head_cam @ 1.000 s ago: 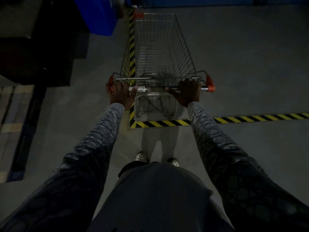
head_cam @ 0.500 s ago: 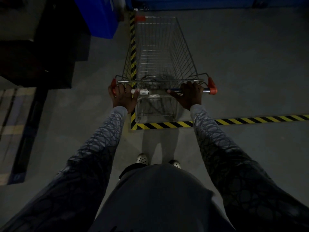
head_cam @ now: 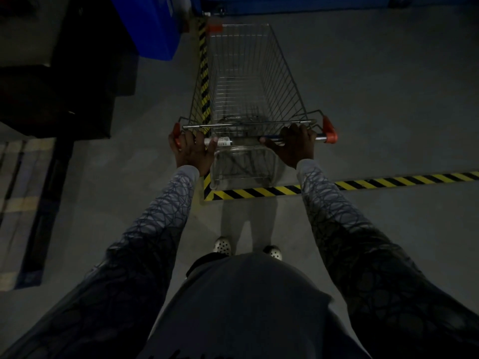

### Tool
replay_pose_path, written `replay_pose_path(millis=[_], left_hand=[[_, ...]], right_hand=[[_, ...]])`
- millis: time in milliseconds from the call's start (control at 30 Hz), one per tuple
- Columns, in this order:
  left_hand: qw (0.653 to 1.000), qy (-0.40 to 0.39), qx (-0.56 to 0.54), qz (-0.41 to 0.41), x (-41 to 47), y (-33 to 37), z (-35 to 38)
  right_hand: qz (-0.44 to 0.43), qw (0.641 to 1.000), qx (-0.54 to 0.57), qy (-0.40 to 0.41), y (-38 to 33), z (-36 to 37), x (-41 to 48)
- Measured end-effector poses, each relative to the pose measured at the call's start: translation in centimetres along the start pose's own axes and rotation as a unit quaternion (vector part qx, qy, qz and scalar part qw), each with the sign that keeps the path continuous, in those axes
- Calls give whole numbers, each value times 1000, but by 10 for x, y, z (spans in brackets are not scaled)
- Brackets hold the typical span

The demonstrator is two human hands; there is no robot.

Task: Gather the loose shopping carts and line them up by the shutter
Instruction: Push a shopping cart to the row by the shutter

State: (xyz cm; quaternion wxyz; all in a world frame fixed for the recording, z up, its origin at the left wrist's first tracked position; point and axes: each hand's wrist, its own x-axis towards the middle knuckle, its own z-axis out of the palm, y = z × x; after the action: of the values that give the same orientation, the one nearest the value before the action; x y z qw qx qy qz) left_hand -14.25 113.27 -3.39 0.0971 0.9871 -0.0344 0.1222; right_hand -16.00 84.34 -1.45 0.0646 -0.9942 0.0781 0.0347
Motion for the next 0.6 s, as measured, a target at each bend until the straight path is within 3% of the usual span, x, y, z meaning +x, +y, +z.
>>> replay_pose_path(millis=[200, 433, 600], left_hand=[[1000, 5, 5, 1, -2, 0, 3], [995, 94, 4, 26, -6, 2, 1], [997, 70, 16, 22, -6, -3, 8]], right_hand=[[-4, 1000, 0, 4, 2, 0, -1], [2, 1000, 5, 3, 3, 2, -1], [-1, 1000, 11, 12, 2, 2, -4]])
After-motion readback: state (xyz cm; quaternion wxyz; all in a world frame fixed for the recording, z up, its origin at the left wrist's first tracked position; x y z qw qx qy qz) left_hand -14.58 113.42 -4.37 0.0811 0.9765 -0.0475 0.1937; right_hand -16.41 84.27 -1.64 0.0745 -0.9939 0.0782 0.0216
